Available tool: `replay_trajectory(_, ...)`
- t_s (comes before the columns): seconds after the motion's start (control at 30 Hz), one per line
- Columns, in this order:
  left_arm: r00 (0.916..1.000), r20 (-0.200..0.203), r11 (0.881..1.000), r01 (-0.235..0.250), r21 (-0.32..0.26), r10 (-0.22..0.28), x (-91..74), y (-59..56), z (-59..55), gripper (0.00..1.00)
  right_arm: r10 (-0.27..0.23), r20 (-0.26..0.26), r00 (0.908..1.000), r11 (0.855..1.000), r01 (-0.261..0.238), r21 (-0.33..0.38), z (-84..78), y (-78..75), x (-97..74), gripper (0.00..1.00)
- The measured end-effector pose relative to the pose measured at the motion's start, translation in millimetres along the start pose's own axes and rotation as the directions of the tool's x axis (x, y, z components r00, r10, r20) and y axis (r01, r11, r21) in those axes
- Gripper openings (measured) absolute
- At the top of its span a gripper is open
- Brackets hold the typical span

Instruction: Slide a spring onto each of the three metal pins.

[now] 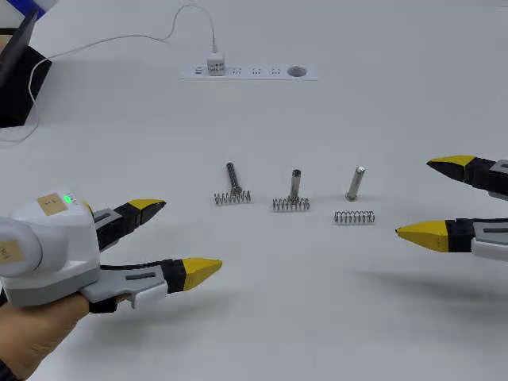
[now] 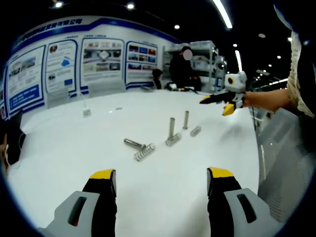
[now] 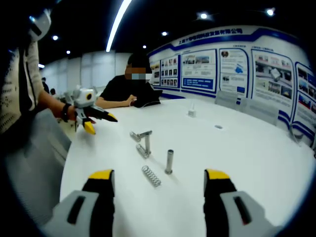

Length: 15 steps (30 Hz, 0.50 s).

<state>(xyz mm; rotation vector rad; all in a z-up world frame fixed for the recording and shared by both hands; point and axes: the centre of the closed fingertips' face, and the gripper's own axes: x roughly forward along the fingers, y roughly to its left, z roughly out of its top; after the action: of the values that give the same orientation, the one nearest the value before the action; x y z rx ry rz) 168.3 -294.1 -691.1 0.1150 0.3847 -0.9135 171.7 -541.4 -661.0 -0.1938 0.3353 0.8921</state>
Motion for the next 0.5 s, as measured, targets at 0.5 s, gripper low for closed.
replay_trajectory(0.5,1.0,0.007,1.0,-0.002,-0.014,0.002,1.2,2.9,1.3,0.75,-0.011,0.005,0.9999,1.0,0.011,0.007,1.3,-0.1,-2.1,0.75)
